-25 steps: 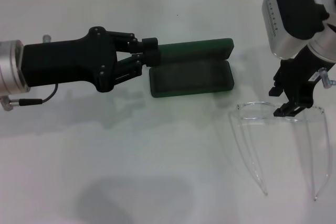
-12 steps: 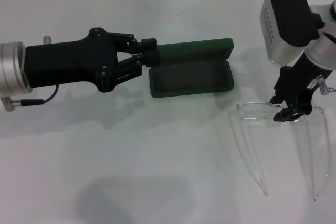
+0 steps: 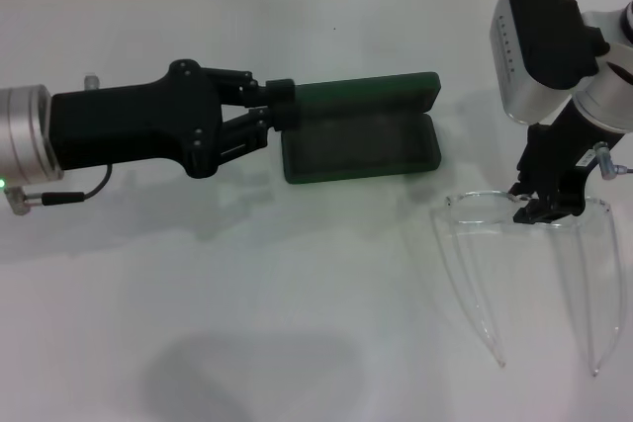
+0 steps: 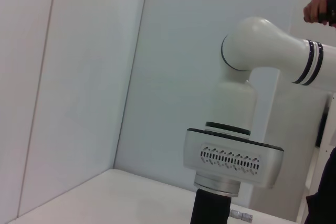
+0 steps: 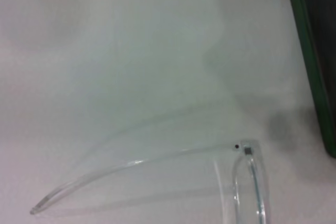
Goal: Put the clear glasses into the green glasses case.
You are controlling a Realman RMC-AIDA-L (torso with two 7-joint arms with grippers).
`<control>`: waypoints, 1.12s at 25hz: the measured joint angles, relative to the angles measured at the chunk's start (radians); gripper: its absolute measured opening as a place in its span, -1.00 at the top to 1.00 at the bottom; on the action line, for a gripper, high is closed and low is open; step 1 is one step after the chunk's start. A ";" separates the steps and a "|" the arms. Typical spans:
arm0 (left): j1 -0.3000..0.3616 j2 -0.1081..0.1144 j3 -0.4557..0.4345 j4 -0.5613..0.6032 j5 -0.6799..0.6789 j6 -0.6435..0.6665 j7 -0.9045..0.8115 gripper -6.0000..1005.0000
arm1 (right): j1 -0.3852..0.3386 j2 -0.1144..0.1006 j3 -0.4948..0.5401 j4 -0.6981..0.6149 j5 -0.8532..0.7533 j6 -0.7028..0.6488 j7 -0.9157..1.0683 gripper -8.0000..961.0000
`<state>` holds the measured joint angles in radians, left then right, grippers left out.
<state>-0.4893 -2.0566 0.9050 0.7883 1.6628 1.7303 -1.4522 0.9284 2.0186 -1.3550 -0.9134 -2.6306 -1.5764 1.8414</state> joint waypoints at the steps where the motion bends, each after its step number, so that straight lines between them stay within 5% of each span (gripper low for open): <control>1: -0.002 0.001 0.000 -0.007 0.000 -0.001 0.004 0.53 | 0.001 0.000 0.001 0.005 0.000 0.002 0.000 0.35; 28: 0.003 0.005 0.000 -0.017 0.000 -0.009 0.020 0.53 | -0.012 0.002 0.004 -0.013 0.021 -0.003 0.032 0.76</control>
<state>-0.4863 -2.0519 0.9050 0.7715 1.6629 1.7209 -1.4327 0.9165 2.0205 -1.3514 -0.9268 -2.6091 -1.5792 1.8730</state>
